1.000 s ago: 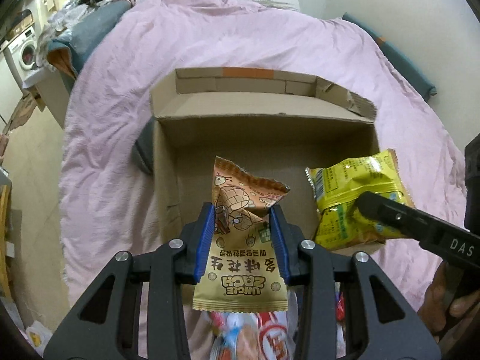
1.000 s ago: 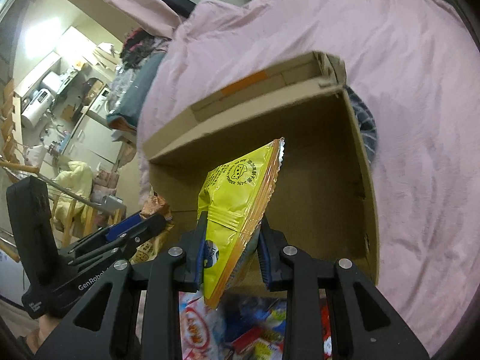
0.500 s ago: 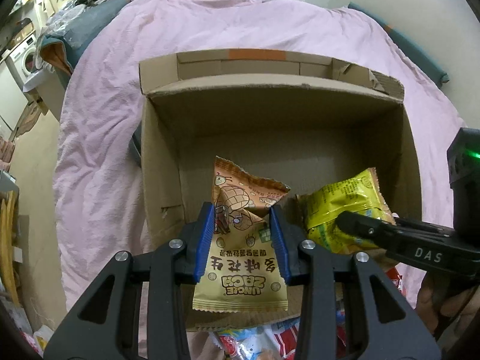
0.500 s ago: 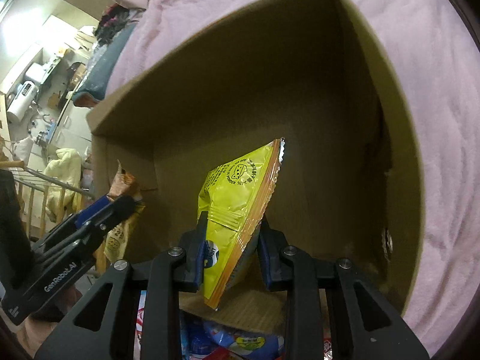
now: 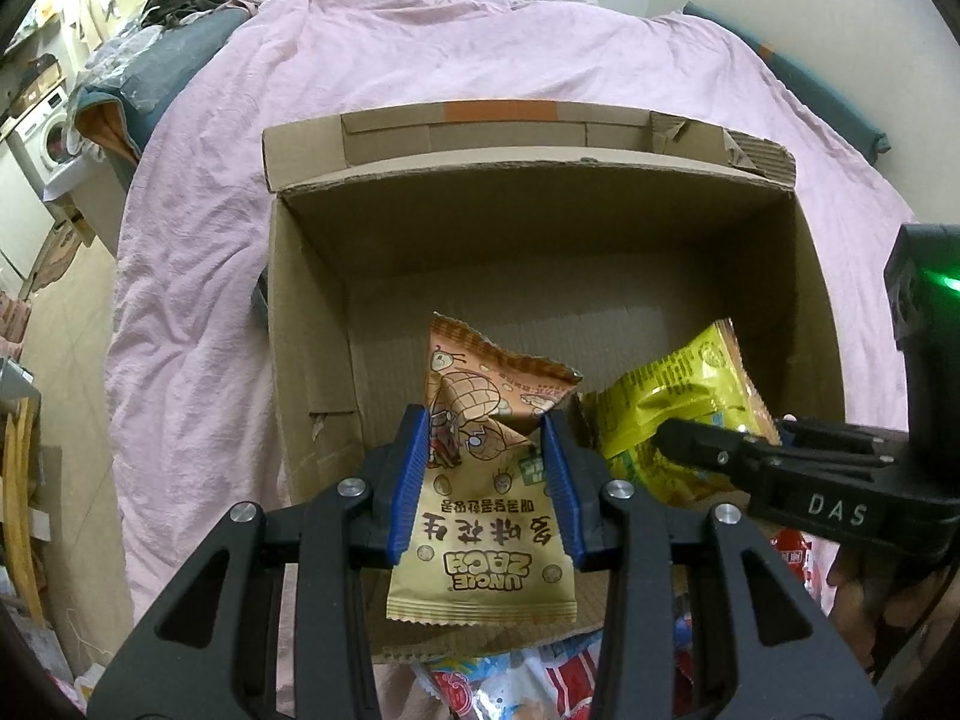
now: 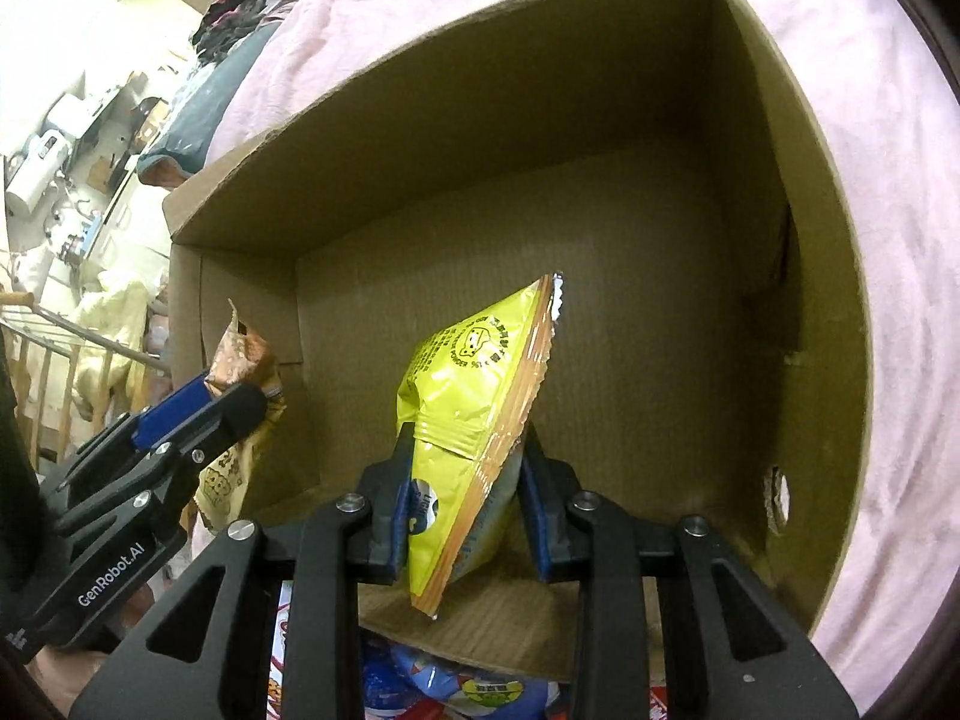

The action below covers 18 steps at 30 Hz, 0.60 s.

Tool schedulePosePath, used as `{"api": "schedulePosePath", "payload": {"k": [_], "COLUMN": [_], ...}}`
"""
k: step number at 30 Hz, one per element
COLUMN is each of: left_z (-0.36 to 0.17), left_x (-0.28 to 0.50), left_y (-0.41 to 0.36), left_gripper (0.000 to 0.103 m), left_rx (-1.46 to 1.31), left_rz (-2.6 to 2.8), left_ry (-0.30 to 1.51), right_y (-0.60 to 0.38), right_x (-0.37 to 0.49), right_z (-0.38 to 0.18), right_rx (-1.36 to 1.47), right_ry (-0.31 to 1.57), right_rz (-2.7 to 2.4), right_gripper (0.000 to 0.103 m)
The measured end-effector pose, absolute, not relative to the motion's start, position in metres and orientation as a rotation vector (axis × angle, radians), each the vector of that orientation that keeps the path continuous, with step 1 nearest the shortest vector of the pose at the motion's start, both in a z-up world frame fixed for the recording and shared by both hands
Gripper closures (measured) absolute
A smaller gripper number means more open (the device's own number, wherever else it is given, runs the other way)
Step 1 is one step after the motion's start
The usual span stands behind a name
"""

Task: Organize snacks
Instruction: 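Carry both packets into the box and open both tools to release them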

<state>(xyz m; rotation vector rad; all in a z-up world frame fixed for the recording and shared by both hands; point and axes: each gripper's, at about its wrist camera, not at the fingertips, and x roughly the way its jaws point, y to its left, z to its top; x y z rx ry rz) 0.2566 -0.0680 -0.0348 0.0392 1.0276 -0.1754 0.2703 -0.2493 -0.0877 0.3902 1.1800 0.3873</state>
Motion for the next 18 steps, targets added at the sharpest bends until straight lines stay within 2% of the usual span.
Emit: {"api": "schedulePosePath", "payload": {"k": [5, 7, 9, 10, 13, 15, 17, 18], "left_z": [-0.035, -0.033, -0.032, -0.032, -0.028, -0.025, -0.022, -0.021], "left_x": [0.254, 0.254, 0.255, 0.255, 0.254, 0.253, 0.252, 0.252], "left_y": [-0.065, -0.063, -0.063, -0.063, -0.063, -0.062, -0.061, -0.061], "left_gripper": [0.068, 0.068, 0.067, 0.066, 0.047, 0.028, 0.023, 0.023], "left_rx": [0.055, 0.047, 0.041, 0.040, 0.029, 0.017, 0.007, 0.002], "left_rz": [-0.177, -0.176, -0.176, -0.177, -0.185, -0.187, -0.184, -0.185], "left_ry": [1.024, 1.019, 1.019, 1.019, 1.004, 0.987, 0.973, 0.971], "right_y": [-0.250, -0.250, -0.250, -0.251, -0.252, -0.256, -0.259, -0.260], "right_x": [0.272, 0.270, 0.269, 0.268, 0.267, 0.265, 0.263, 0.262], "right_z": [-0.085, -0.082, -0.078, -0.075, -0.066, -0.059, -0.052, -0.048], "right_rx": [0.380, 0.363, 0.361, 0.361, 0.339, 0.345, 0.351, 0.352], "right_ry": [1.168, 1.155, 1.135, 1.123, 1.078, 1.037, 0.989, 0.958], "right_rz": [0.372, 0.370, 0.372, 0.370, 0.360, 0.362, 0.345, 0.343], "right_gripper": [0.069, 0.066, 0.045, 0.040, 0.026, 0.016, 0.000, 0.000]}}
